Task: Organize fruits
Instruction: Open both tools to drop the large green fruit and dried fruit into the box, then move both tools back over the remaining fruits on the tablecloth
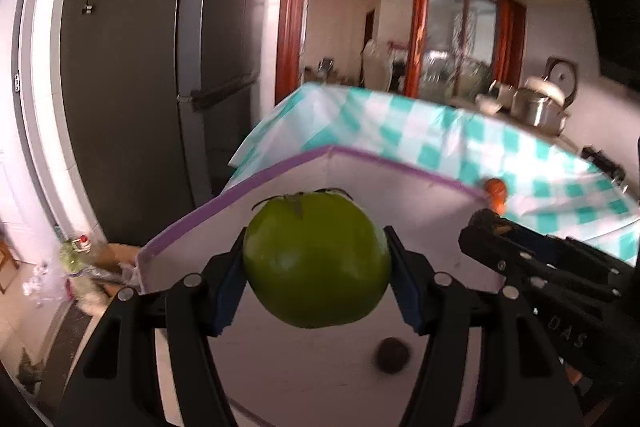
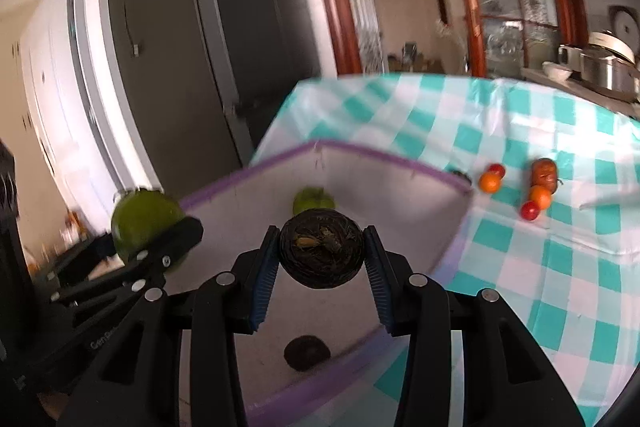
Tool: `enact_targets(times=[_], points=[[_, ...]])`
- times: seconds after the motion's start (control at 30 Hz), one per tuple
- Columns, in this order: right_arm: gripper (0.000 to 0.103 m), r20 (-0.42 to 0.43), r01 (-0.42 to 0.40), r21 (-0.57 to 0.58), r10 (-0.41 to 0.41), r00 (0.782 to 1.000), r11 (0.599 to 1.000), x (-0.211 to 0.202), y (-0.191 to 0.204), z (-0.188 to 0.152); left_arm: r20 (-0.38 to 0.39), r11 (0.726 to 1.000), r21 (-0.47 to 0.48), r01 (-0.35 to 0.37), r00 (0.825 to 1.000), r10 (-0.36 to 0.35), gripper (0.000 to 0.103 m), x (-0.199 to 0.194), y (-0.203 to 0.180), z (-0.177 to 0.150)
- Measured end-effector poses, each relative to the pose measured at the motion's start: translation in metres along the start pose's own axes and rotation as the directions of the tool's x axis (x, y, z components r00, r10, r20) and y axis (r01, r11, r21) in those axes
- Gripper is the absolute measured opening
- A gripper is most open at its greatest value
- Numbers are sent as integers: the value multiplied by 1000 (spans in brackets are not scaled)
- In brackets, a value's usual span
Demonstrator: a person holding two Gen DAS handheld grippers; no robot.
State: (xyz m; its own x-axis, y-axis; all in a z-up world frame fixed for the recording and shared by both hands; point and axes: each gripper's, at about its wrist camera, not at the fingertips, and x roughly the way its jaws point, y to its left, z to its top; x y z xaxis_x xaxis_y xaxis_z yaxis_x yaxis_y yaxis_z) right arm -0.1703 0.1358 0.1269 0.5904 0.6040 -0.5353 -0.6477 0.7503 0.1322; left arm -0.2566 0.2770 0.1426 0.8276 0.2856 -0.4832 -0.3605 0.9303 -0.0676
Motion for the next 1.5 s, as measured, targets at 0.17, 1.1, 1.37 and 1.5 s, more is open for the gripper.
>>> enact_targets(times=[0.17, 1.1, 1.37, 1.5], points=[[42, -185, 65, -88, -81, 979, 994, 38, 12, -1, -129, 998, 64, -26, 991, 34, 64, 33, 10, -2], [73, -199, 164, -331, -238, 951, 929, 66, 32, -22, -252, 988, 133, -74, 962, 106, 85, 52, 2, -13], [84, 87, 148, -82, -141, 986, 986, -7, -22, -13, -36, 989, 90, -115, 992, 119, 91, 3, -11, 7], [86, 167, 95, 181, -126, 978, 979, -43, -91, -15, 221, 985, 142, -95, 973, 62, 101, -43, -55, 7]])
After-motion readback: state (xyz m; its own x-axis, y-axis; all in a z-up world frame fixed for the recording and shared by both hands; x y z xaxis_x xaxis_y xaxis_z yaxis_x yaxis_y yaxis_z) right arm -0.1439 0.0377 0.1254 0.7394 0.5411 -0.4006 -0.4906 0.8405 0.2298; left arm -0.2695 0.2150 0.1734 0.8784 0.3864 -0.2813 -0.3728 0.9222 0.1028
